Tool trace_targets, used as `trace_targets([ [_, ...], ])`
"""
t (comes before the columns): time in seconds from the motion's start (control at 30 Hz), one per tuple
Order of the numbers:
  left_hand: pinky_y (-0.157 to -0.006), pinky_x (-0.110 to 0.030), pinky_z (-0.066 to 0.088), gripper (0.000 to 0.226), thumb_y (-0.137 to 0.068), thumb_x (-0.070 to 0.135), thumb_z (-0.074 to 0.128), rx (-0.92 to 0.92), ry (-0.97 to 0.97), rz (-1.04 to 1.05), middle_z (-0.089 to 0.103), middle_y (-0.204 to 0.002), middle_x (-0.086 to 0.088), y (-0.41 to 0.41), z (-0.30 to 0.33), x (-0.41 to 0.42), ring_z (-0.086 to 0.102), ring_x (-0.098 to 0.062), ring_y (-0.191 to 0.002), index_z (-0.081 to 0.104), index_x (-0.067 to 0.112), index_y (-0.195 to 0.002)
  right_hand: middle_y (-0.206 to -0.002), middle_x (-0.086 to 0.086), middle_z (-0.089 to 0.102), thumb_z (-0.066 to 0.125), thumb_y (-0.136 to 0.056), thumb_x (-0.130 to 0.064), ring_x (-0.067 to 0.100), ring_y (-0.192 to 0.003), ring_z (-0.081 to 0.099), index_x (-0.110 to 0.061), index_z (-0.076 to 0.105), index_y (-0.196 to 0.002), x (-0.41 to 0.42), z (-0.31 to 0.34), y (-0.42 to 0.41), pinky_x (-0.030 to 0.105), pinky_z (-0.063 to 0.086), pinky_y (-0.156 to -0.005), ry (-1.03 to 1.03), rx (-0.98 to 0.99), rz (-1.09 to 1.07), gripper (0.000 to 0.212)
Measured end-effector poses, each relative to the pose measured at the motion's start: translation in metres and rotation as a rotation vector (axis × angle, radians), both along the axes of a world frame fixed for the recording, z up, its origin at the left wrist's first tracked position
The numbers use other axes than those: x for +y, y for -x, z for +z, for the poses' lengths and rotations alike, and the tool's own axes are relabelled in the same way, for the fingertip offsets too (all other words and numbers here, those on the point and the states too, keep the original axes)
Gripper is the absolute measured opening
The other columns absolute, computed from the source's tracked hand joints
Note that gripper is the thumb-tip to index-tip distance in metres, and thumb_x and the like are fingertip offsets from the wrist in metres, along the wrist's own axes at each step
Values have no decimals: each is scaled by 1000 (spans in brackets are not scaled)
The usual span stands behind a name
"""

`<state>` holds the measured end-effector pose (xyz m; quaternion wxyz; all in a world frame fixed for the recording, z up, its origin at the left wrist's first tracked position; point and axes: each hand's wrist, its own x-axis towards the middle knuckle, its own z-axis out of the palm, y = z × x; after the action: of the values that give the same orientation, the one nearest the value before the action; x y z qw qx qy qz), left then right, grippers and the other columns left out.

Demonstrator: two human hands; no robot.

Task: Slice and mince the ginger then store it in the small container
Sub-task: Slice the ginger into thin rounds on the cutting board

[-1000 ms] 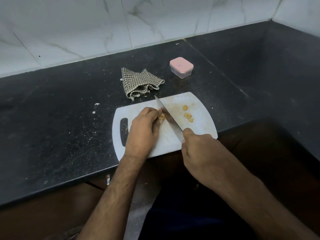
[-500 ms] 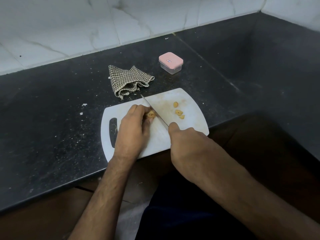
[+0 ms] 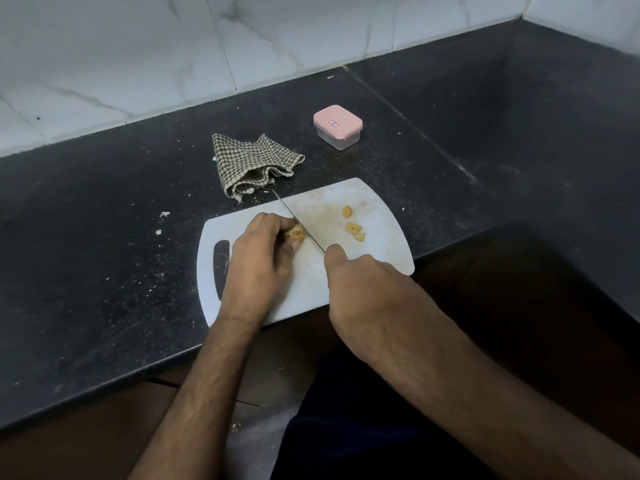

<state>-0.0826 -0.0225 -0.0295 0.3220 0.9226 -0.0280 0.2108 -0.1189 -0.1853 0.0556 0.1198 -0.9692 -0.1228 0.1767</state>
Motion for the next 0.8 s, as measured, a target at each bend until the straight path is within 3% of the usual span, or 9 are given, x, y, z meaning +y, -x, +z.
trace_targets([
  [0.37,-84,-4,39,17,-92,10,71,9,17,-8,66,-103,6,-1,2,-1,59,-6,-95,69,12,-109,-74,0,34,44,-96,-10,18,-79,45,-18,38,-127,4,-6,-15,35,38,-65,-34,-65,28,33],
  [0.6,-86,-15,45,17,-90,7,72,-14,39,-18,67,-103,2,-1,0,-1,60,-11,-96,69,9,-107,-75,0,37,41,-96,-7,20,-81,47,-17,40,-124,8,-20,-24,31,32,-54,-21,-94,33,30],
  [0.67,-85,-12,43,17,-90,7,72,-15,32,-15,66,-102,2,-2,0,-2,59,-10,-96,69,10,-107,-75,0,37,41,-96,-7,20,-82,48,-18,39,-125,9,-23,-26,33,37,-60,-22,-91,30,31],
  [0.8,-87,-19,46,16,-90,10,72,-1,51,3,66,-102,6,1,-1,-1,59,-7,-95,68,13,-106,-75,0,37,40,-97,-10,21,-82,51,-18,40,-123,7,-26,-26,37,42,-64,-43,-87,28,26],
])
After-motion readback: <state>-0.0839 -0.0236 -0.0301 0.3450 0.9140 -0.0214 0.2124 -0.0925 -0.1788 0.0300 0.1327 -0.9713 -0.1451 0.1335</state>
